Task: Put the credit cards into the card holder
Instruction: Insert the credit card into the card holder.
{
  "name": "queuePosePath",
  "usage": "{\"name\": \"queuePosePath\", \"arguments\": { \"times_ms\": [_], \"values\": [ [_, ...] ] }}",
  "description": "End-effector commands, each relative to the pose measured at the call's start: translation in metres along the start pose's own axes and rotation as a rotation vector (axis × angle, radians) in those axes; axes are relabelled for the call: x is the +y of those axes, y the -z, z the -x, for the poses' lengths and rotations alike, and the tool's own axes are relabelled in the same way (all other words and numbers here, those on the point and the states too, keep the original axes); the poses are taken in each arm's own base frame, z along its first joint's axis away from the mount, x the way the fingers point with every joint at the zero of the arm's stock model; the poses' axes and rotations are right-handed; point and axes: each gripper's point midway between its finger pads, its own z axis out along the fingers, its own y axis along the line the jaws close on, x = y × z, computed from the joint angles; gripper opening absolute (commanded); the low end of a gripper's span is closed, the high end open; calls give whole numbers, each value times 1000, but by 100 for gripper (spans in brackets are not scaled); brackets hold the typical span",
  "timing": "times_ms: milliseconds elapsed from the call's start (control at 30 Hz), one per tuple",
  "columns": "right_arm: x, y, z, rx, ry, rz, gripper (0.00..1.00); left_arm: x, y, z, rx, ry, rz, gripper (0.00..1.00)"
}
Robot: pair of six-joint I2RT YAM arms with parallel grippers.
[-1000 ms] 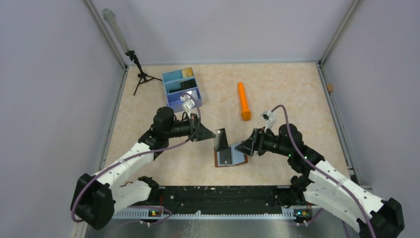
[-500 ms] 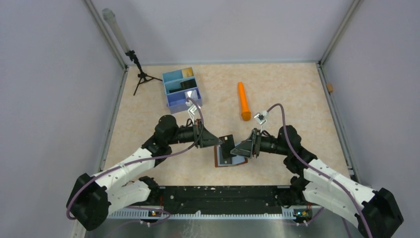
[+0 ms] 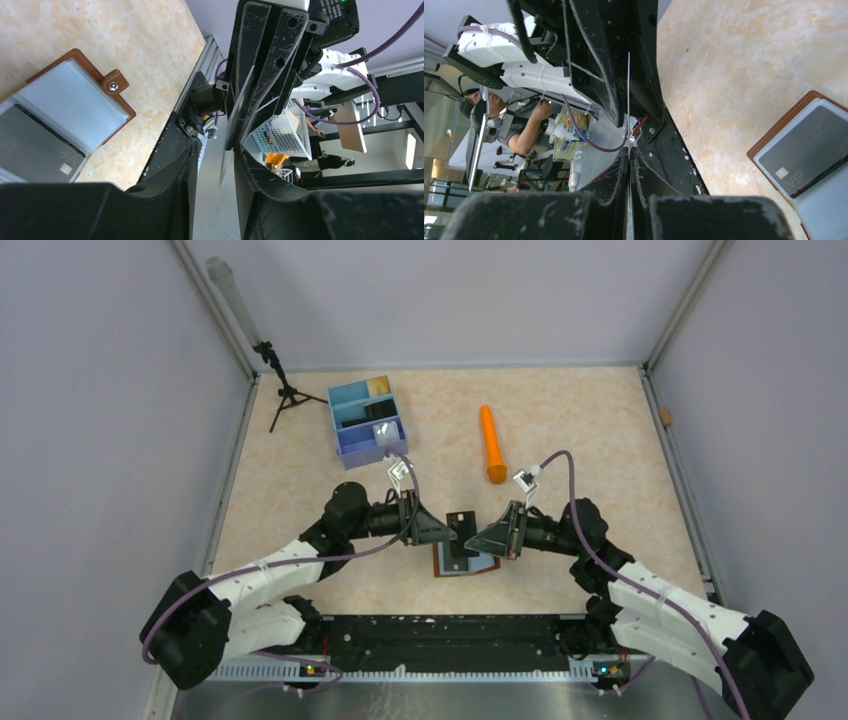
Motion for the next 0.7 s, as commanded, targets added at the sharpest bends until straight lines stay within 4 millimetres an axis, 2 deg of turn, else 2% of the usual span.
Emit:
{"name": "queuePosePath", "arguments": {
  "times_ms": [0,167,300,400,433,467,500,533,600,667],
  "values": [
    [18,-1,14,-61,58,62,0,-15,-3,3,-31,-10,-68,34],
    [18,-1,11,-52,58,66,0,-23,-4,1,-31,-7,-93,35],
    [15,-1,8,-36,52,57,0,-27,-4,-1,-30,9,-120,32],
    [9,-1,6,-26,48,32,0,-28,-5,-2,-33,25,-130,11],
    [3,-1,5,-22,43,0,13,-25,-5,-1,-41,35,-116,3],
    [-3,0,6,-26,45,-42,29,-21,-5,0,-51,38,-98,0],
    [-12,2,5,-24,46,-99,46,-16,-5,0,-61,47,-69,0],
    [-22,5,7,-29,55,-162,57,-7,-4,1,-76,54,-24,0],
    [-38,13,8,-30,76,-281,67,17,-3,3,-108,69,102,0],
    [-53,26,12,-44,93,-411,70,40,1,4,-137,87,218,0]
  ]
}}
